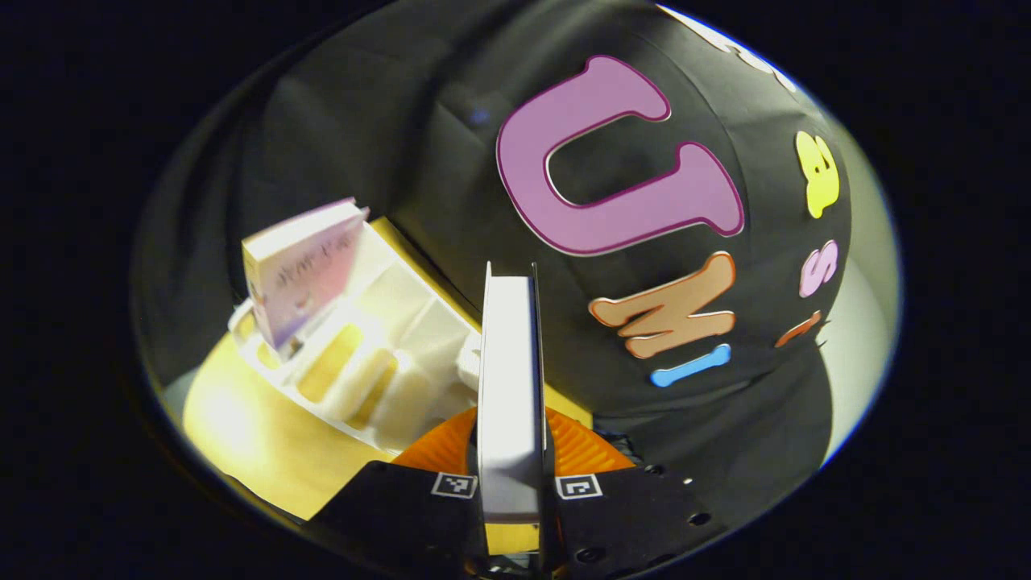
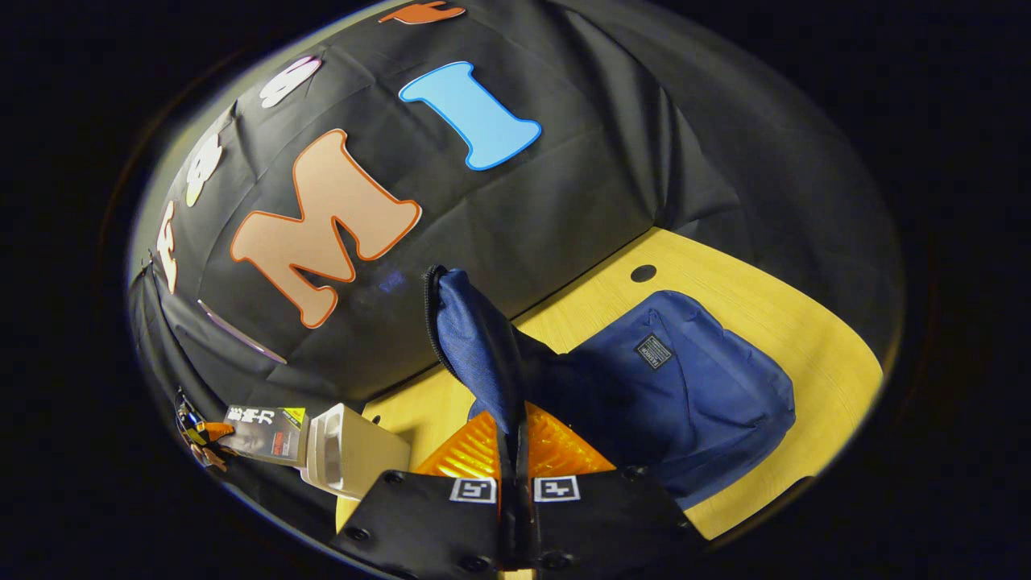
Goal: Open the schoolbag, grab two books from the bookshelf and put them into the schoolbag.
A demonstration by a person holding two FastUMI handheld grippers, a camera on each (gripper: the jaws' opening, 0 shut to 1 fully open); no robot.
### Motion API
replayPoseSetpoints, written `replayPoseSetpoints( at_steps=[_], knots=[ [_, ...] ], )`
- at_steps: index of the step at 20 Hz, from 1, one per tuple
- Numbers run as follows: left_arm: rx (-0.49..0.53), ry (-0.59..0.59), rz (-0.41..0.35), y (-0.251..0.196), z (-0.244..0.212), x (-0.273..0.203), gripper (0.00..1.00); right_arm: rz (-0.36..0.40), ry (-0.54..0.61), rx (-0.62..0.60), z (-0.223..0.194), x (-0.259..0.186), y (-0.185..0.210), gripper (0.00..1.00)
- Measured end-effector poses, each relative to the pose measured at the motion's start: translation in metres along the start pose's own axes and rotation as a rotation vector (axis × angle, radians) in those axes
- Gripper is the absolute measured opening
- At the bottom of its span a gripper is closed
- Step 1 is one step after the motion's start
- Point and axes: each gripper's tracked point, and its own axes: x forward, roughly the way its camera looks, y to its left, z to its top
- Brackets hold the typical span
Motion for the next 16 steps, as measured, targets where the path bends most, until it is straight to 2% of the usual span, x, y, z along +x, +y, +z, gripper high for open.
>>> replayPoseSetpoints(
  at_steps=[3, 7, 12, 16],
  knots=[
    [-0.023, 0.058, -0.06, -0.01, -0.043, 0.022, 0.21, 0.004, -0.001, -0.001, 0.001, -0.001, 0.0, 0.03],
    [-0.009, 0.179, -0.043, -0.008, -0.111, 0.067, 0.22, 0.008, -0.005, -0.001, 0.0, -0.001, 0.0, 0.03],
    [-0.065, 0.281, -0.082, -0.024, -0.179, 0.124, 0.22, 0.015, -0.009, 0.012, 0.001, -0.003, 0.0, 0.03],
    [-0.045, 0.362, -0.092, -0.038, -0.237, 0.177, 0.22, 0.02, -0.009, 0.019, -0.001, -0.002, 0.0, 0.03]
  ],
)
